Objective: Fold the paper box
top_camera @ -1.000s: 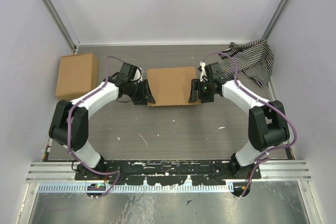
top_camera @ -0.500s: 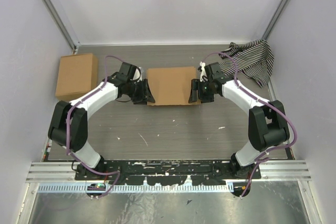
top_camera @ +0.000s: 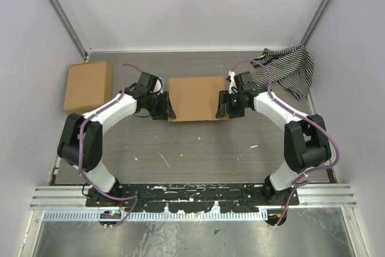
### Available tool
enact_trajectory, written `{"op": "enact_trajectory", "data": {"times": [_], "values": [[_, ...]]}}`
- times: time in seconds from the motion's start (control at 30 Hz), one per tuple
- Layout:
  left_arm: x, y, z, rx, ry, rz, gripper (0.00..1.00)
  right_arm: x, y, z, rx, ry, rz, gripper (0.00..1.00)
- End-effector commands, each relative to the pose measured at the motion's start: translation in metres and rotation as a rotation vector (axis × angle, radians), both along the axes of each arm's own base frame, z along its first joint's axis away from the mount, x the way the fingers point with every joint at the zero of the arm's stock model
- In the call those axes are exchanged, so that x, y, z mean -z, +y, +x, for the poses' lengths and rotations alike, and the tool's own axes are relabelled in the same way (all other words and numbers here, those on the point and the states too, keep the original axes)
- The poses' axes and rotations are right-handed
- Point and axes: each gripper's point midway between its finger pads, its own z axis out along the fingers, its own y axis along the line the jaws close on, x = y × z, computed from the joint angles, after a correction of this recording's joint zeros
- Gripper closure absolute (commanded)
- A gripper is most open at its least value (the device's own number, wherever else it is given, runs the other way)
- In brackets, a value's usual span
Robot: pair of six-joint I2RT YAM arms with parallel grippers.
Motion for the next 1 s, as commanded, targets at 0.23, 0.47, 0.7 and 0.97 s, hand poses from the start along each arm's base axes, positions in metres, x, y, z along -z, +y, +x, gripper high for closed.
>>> {"op": "enact_trajectory", "data": {"times": [0.23,0.47,0.7,0.97], "values": [[0.021,0.001,0.009,-0.008,-0.009,0.037,0.54,0.017,0.006,0.014,-0.009,-0.034,-0.004,0.4],[0.012,-0.004,0.008,-0.001,-0.012,0.007,0.55,-0.004,0.011,0.011,-0.01,-0.065,0.049,0.43],[-0.01,-0.006,0.006,0.004,-0.032,-0.023,0.55,-0.028,0.015,0.005,-0.037,-0.064,0.086,0.44],[-0.015,-0.004,0.004,0.01,-0.036,-0.018,0.55,-0.03,0.016,0.005,-0.05,-0.038,0.1,0.46]]}}
